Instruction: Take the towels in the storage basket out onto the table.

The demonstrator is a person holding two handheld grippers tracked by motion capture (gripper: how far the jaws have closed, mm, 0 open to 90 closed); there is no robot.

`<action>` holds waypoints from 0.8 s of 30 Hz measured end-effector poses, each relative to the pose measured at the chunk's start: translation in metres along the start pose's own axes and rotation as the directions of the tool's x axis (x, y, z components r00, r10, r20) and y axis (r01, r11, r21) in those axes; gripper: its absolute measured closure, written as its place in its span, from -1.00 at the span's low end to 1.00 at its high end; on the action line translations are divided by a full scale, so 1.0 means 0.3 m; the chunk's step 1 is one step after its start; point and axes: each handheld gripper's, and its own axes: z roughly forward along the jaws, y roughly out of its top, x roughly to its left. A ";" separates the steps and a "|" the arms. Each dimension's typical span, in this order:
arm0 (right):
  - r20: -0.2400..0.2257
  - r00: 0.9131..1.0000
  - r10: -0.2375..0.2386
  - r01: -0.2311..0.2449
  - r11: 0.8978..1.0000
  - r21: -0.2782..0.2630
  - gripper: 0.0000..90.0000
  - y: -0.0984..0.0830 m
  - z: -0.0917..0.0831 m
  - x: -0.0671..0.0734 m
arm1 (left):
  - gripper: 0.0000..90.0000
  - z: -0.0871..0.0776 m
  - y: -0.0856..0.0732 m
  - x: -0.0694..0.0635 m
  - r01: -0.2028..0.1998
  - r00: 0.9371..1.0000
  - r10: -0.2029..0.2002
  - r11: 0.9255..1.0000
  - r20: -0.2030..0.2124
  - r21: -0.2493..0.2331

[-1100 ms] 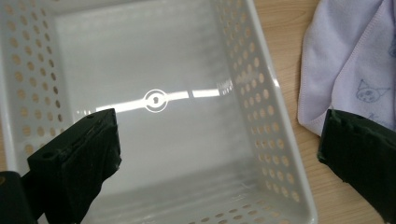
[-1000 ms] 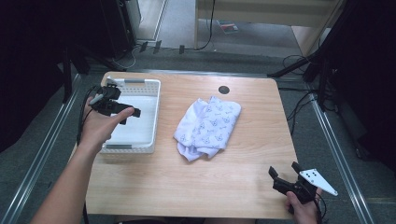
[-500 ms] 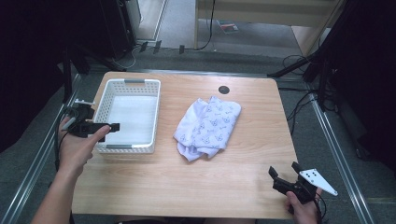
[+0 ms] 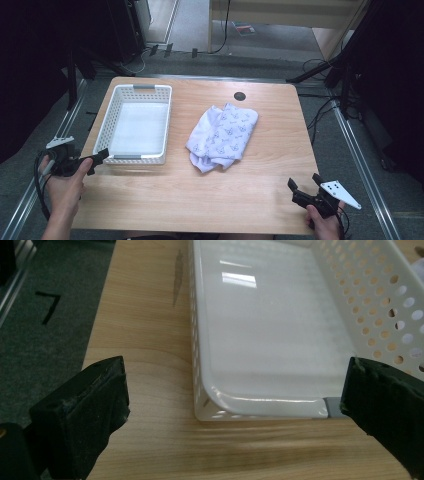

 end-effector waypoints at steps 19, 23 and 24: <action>-0.001 1.000 0.000 0.000 1.000 -0.002 -0.88 0.000 0.000 -0.001 | -1.00 0.025 -0.237 0.105 -0.032 0.996 0.014 0.982 -0.094 -0.189; -0.003 1.000 0.004 -0.004 1.000 -0.003 -0.88 0.000 -0.001 -0.002 | -1.00 0.038 -0.244 0.094 -0.049 0.995 0.031 0.982 -0.097 -0.185; -0.004 1.000 0.003 -0.003 1.000 -0.004 -0.88 0.000 -0.001 -0.002 | -1.00 0.045 -0.244 0.091 -0.048 0.994 0.029 0.984 -0.109 -0.172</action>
